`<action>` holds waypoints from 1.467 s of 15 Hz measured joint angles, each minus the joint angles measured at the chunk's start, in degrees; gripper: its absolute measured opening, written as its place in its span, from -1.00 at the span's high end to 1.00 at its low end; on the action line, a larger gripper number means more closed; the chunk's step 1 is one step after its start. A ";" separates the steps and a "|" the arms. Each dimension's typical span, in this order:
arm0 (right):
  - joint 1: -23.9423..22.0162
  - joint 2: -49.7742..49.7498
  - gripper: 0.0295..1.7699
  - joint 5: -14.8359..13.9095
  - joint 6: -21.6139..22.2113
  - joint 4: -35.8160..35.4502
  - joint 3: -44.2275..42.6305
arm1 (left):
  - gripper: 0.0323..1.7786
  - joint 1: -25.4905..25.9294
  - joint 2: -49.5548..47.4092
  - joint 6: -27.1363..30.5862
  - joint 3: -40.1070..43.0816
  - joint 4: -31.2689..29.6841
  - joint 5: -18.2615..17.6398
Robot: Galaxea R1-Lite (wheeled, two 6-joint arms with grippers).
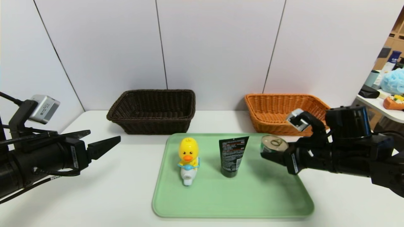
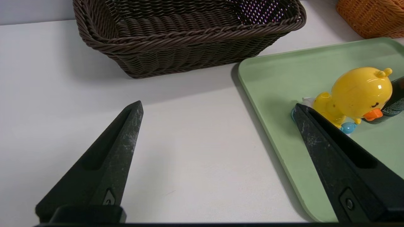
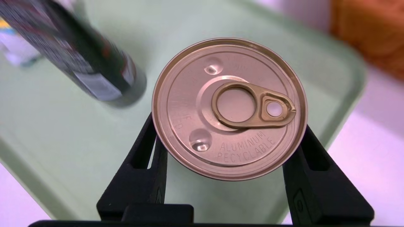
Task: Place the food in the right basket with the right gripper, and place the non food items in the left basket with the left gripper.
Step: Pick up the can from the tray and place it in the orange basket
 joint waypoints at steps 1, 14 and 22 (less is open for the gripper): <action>0.00 -1.05 -0.10 -0.77 0.00 0.05 -1.41 | -0.90 0.02 0.09 0.04 -0.02 0.02 -0.02; -10.80 12.59 -0.10 -13.48 4.27 0.22 -31.21 | -0.90 0.00 0.29 0.23 0.02 0.09 -0.02; -15.35 22.82 -0.10 -13.40 4.88 -0.28 -34.04 | -0.90 0.02 1.45 0.34 -0.30 0.02 -0.09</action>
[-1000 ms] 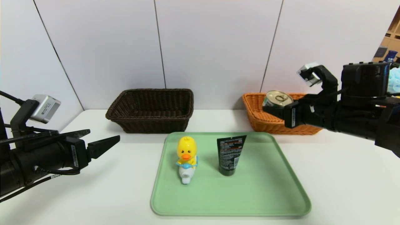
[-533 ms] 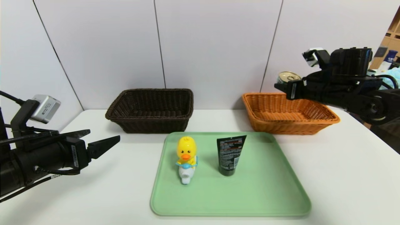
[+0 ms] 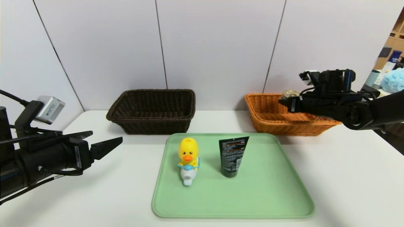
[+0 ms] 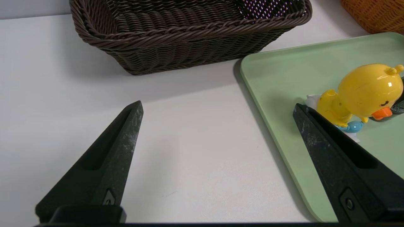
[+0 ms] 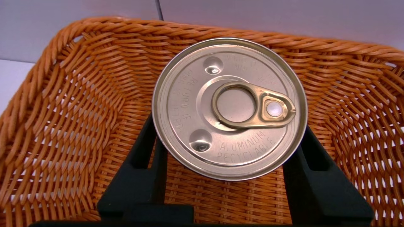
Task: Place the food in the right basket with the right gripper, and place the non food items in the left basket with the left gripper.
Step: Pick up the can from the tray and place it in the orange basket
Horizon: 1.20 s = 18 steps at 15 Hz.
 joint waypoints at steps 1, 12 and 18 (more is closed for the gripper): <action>-0.15 0.44 -0.10 0.00 0.02 -0.02 -0.01 | -0.90 0.00 0.15 -0.09 0.00 0.00 0.00; -0.61 4.39 -0.10 0.26 -0.06 -0.13 -0.06 | -0.90 0.00 1.24 0.00 -0.46 -0.06 0.00; -0.67 5.35 -0.30 0.26 -0.34 0.00 -1.11 | -0.90 0.00 1.90 -0.15 -0.55 -0.09 0.01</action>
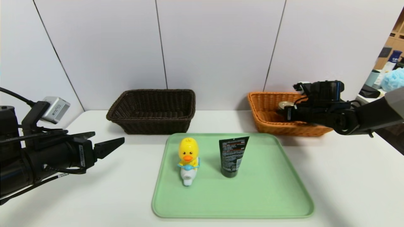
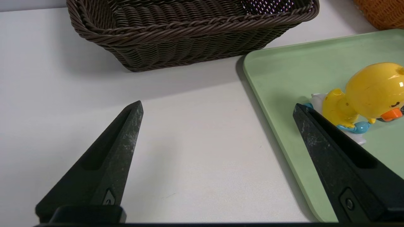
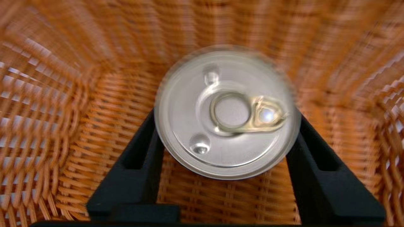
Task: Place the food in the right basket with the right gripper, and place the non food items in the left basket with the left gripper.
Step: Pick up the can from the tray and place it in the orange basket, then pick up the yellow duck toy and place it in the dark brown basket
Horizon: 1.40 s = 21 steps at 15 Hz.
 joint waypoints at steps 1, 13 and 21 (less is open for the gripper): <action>0.00 0.11 -0.38 -0.06 0.00 0.00 -0.68 | -0.90 0.00 0.09 -0.05 0.00 0.00 -0.01; 1.85 -7.17 -0.81 -2.82 -0.63 6.56 -8.39 | -0.90 0.00 0.23 0.15 -2.49 0.13 0.07; 7.06 -27.56 -0.89 -7.27 -0.55 17.14 -4.57 | -0.90 -6.03 -0.13 -1.82 -3.22 0.59 3.57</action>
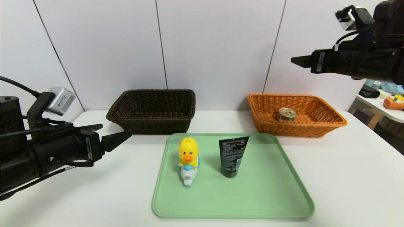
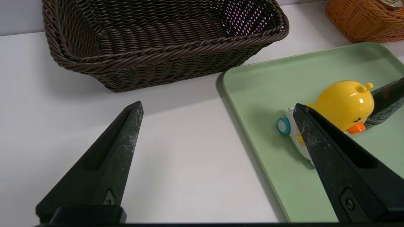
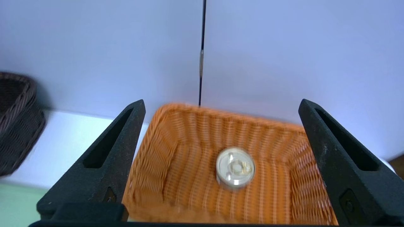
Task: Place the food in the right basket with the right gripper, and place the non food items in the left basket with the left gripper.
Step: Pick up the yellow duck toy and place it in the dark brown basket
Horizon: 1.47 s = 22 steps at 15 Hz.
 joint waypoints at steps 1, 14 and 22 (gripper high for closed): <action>0.44 -2.95 -0.89 -0.41 -0.02 1.77 2.86 | -0.90 -2.12 -0.05 -0.88 0.00 0.00 1.60; 6.49 -19.60 -0.91 -3.62 0.20 3.71 15.59 | -0.90 -16.82 9.22 -3.44 16.45 -31.07 4.36; 6.90 -19.99 -0.91 -3.78 0.22 4.08 14.77 | -0.90 -19.63 29.16 1.44 24.72 -57.54 5.27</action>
